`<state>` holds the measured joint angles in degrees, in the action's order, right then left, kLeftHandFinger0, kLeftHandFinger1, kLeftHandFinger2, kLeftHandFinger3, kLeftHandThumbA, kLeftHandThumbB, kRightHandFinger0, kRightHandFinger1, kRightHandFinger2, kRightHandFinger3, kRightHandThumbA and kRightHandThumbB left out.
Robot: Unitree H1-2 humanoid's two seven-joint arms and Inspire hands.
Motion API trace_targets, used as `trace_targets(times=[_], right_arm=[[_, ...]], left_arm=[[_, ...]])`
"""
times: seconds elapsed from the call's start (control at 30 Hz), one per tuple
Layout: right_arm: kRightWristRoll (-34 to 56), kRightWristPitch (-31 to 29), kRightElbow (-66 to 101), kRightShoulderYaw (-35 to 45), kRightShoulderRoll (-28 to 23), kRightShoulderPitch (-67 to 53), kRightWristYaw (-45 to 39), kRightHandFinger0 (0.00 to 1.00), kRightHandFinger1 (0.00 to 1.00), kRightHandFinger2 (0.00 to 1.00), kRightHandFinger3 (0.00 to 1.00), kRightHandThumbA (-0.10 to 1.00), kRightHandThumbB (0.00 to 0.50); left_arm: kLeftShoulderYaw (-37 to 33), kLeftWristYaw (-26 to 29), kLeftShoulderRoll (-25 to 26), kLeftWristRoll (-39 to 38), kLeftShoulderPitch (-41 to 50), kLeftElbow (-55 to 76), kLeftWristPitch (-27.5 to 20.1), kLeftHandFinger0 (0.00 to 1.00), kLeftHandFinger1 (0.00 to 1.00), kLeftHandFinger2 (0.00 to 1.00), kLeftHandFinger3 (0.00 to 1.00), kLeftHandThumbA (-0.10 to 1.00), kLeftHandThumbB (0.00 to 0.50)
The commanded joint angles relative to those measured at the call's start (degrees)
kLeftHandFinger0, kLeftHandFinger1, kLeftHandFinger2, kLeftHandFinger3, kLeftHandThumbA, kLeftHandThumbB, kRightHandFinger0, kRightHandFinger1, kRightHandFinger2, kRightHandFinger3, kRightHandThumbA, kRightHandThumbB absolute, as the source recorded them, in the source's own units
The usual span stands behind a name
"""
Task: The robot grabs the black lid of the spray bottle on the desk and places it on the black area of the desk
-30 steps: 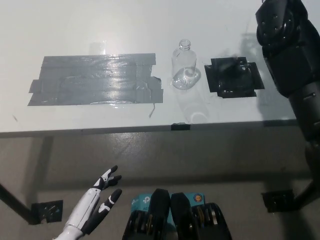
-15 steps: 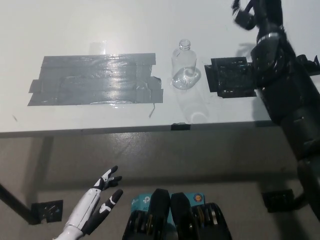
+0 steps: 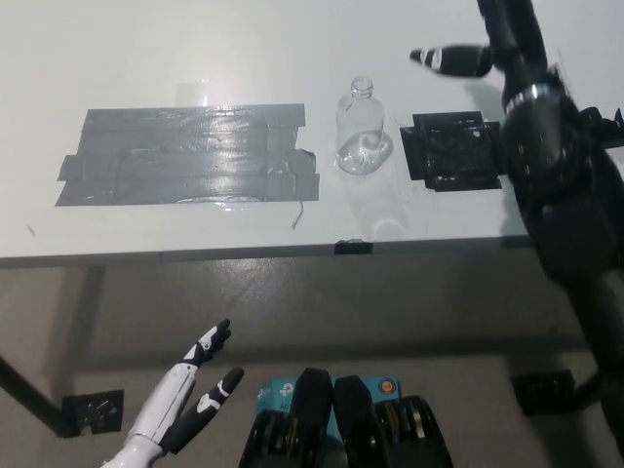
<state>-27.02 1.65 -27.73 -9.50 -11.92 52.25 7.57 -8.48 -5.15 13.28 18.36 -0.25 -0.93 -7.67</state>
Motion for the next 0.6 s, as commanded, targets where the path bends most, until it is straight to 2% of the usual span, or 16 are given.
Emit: trace_targets(times=[0.0, 0.03, 0.07, 0.1, 0.2, 0.23, 0.53, 0.57], right_arm=[[4.05, 5.43, 31.21, -0.97, -1.29, -6.71, -9.95, 1.0, 1.0, 1.0, 1.0, 1.0, 0.269], [4.06, 5.83, 32.37, -0.94, -1.14, -7.31, -10.19, 1.0, 1.0, 1.0, 1.0, 1.0, 0.269], [5.16, 5.4, 37.86, -1.34, -0.67, -11.97, -10.33, 1.0, 1.0, 1.0, 1.0, 1.0, 0.241], [5.5, 5.44, 40.27, -1.67, -0.27, -14.46, -10.45, 1.0, 1.0, 1.0, 1.0, 1.0, 0.239], [6.23, 5.43, 45.06, -2.31, 0.17, -21.52, -10.48, 1.0, 1.0, 1.0, 1.0, 1.0, 0.265], [6.25, 4.04, 45.43, -2.45, 0.27, -24.62, -9.65, 1.0, 1.0, 1.0, 1.0, 1.0, 0.26], [7.37, -0.62, 37.95, -1.31, 2.25, -40.39, -6.68, 1.0, 1.0, 1.0, 1.0, 1.0, 0.259], [7.3, -1.76, 36.92, -1.38, 2.37, -41.42, -6.45, 1.0, 1.0, 1.0, 1.0, 1.0, 0.236]], left_arm=[[1.74, 1.95, 0.57, -0.05, -3.1, -0.16, -2.27, 1.0, 1.0, 1.0, 1.0, 0.97, 0.001], [1.74, 1.97, 0.56, 0.02, -3.13, -0.12, -2.22, 1.0, 1.0, 1.0, 1.0, 0.96, 0.0], [1.72, 1.98, 0.42, 0.01, -3.35, -0.14, -2.01, 1.0, 1.0, 1.0, 1.0, 0.96, 0.004], [1.72, 1.92, 0.41, -0.05, -3.35, -0.12, -1.94, 1.0, 1.0, 1.0, 1.0, 0.96, 0.0], [1.66, 1.85, 0.01, -0.36, -4.05, -0.39, -1.75, 1.0, 1.0, 1.0, 1.0, 0.96, 0.0], [1.65, 1.9, -0.15, -0.37, -4.13, -0.37, -1.64, 1.0, 1.0, 1.0, 1.0, 0.96, 0.0], [2.15, 1.77, -0.76, -2.29, -3.13, -2.46, -3.55, 1.0, 1.0, 1.0, 1.0, 1.0, 0.0], [2.18, 1.6, -0.79, -2.37, -2.75, -2.37, -3.54, 1.0, 1.0, 1.0, 1.0, 1.0, 0.0]])
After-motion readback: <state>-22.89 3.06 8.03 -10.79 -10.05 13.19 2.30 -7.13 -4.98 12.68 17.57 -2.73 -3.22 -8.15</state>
